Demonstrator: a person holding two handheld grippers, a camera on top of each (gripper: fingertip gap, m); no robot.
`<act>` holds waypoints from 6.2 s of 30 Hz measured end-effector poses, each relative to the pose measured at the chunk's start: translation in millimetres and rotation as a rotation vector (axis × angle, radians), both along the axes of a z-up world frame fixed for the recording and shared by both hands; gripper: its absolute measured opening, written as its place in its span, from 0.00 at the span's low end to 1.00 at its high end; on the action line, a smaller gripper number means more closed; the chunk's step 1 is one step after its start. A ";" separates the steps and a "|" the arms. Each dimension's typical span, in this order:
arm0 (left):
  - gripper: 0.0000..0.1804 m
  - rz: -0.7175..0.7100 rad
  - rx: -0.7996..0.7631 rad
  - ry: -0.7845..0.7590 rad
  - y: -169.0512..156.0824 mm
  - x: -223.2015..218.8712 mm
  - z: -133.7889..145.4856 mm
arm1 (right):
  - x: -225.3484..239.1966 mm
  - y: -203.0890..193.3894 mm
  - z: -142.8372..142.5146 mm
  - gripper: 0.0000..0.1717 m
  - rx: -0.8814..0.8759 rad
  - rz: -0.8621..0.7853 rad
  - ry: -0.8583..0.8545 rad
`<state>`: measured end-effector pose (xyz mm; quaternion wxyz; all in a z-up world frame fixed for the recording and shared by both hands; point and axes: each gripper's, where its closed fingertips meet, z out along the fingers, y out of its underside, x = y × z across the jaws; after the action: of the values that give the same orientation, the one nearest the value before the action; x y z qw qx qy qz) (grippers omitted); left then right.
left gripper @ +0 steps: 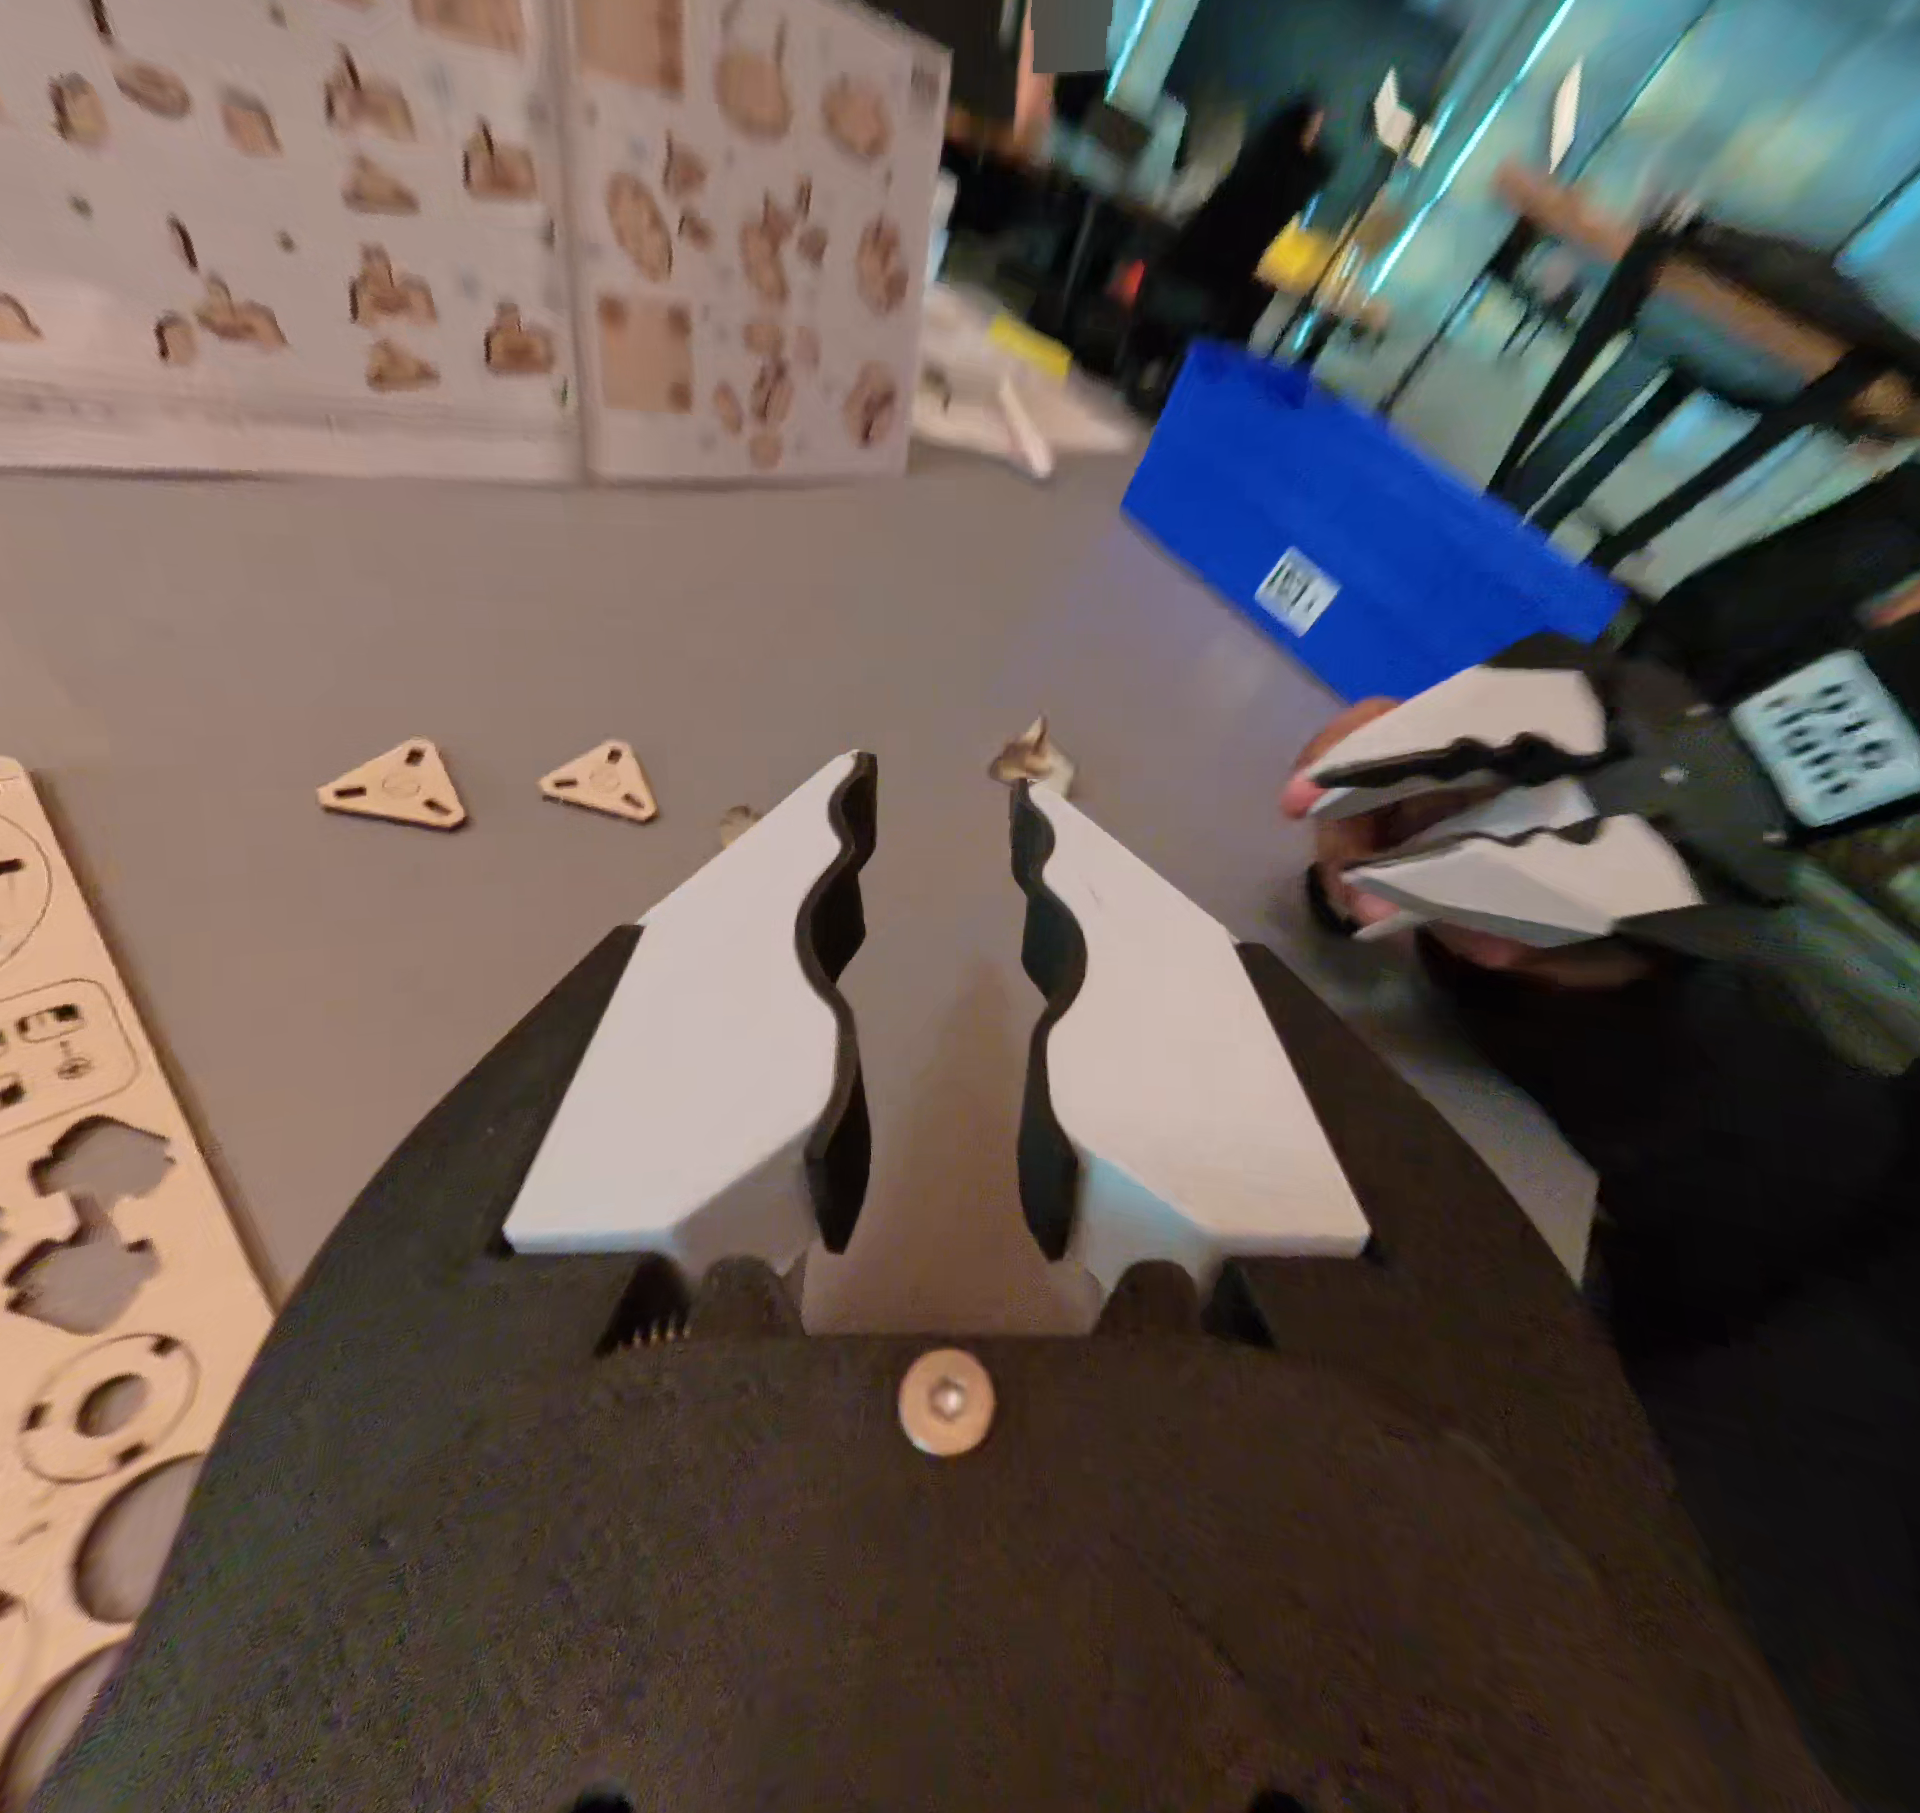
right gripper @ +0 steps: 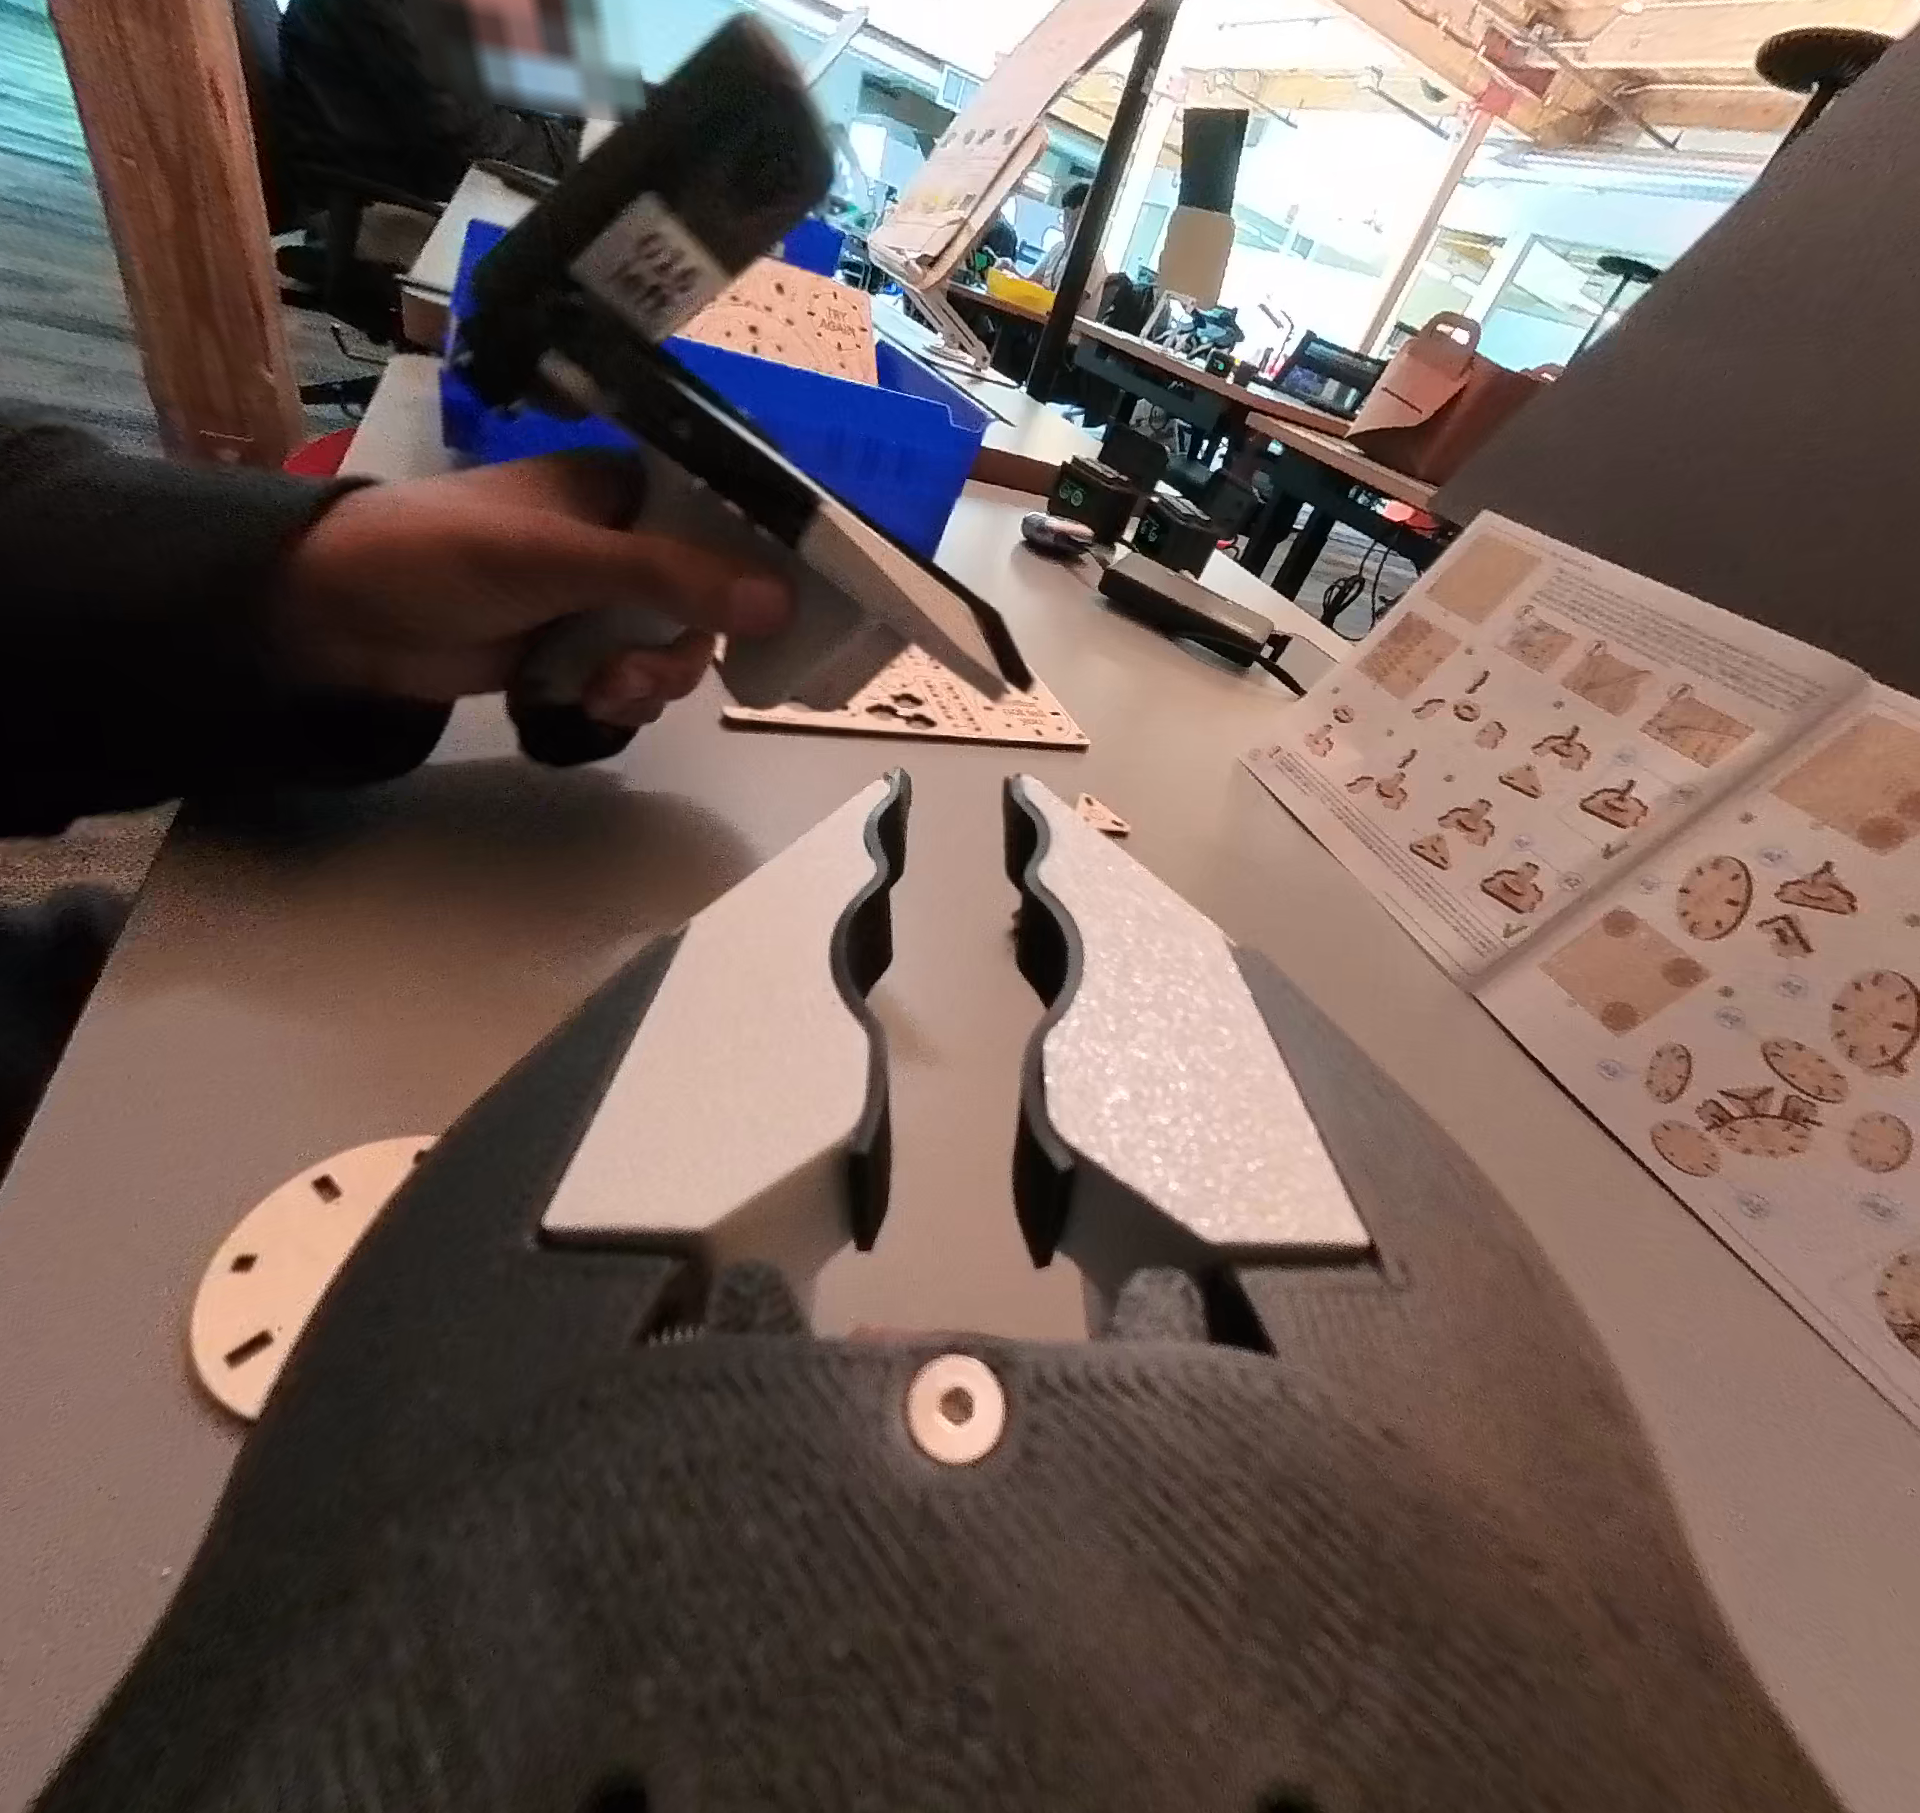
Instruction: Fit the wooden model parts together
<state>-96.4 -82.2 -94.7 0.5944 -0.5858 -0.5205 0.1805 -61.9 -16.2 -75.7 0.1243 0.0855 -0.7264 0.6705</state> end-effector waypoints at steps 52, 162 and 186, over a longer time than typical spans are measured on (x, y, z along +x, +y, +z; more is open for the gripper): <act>0.01 -0.759 0.864 -0.091 88.2 32.8 36.1 | -4.0 16.4 18.5 0.21 -0.076 -0.215 0.483; 0.24 -0.476 -0.089 0.557 109.5 47.7 53.3 | 13.4 26.9 27.6 0.14 -0.166 0.438 -0.869; 0.18 -0.463 -0.091 0.559 106.9 47.0 53.8 | 16.1 30.8 35.5 0.14 -0.195 0.469 -0.894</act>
<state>-49.4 24.7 -40.9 0.7120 -0.6421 -0.1830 0.2173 -45.8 14.5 -40.2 -0.3449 -0.0607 -0.6040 0.7159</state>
